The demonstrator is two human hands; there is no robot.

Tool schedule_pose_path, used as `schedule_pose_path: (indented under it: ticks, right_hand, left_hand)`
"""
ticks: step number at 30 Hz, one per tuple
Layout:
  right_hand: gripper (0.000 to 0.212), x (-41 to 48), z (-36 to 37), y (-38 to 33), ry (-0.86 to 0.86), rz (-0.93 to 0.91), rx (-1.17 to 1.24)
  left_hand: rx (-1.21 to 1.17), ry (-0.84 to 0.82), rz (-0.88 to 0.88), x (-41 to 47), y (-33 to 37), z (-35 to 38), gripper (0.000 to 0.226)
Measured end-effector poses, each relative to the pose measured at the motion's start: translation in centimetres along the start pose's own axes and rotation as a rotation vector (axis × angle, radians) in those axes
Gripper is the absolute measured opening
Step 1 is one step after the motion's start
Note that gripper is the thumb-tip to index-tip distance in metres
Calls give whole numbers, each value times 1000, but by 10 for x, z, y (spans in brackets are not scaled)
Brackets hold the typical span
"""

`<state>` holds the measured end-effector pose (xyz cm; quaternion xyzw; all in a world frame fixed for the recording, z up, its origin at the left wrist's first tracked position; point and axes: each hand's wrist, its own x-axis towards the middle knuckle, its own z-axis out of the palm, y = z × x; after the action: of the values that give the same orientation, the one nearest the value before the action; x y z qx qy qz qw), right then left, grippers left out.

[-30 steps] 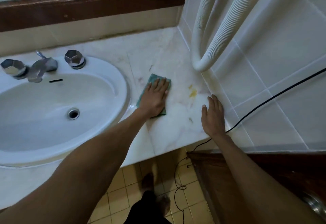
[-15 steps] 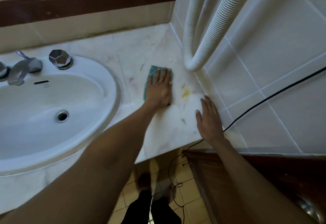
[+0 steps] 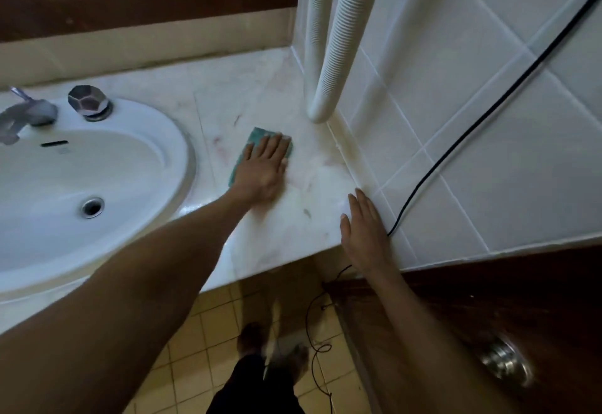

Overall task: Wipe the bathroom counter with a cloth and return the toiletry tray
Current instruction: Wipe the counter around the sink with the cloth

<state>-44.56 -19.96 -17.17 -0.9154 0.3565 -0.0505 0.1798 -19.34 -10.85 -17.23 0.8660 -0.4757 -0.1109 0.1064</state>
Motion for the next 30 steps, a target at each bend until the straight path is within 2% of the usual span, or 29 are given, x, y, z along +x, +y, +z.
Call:
schedule_pose_path:
  ticks: [2,6,9,11,12,14,18,20,23,25,27,30]
  right_hand:
    - [50,-8,0,1,12,16,22]
    - [44,-20,-3,6,49,6,37]
    - [41,-21,-5,8,49,36,99]
    - [43,-21,-5,8,51,55,136]
    - [45,-21,-4,7,51,58,143]
    - [44,-20,-2,7,47,68,145]
    - [39,-14,-2,5,55,95,148]
    - [39,-10,-3,0,75,106,137]
    - [39,-3,-1,-6,97,103,133]
    - [39,3,-1,-8,106,109,146]
    - [39,8,1,-10,106,103,155]
    - [38,17,3,-10,120,89,146]
  left_hand:
    - [-49,-15,-70,11,47,11,57]
    - [-26,-125,186,-25,103,31,57]
    - [25,-152,451,-65,76,34,55]
    - [39,-184,542,-70,39,24,54]
    - [56,-178,531,-64,23,18,53]
    - [73,-128,393,-44,9,9,54]
    - [19,-71,74,-21,53,16,57]
    - [19,-91,117,-35,66,24,57]
    - [39,-149,372,-69,45,29,55]
    - [40,-181,477,-81,23,25,54]
    - [54,-194,530,-74,8,18,53]
    - [67,-158,499,-40,2,11,53]
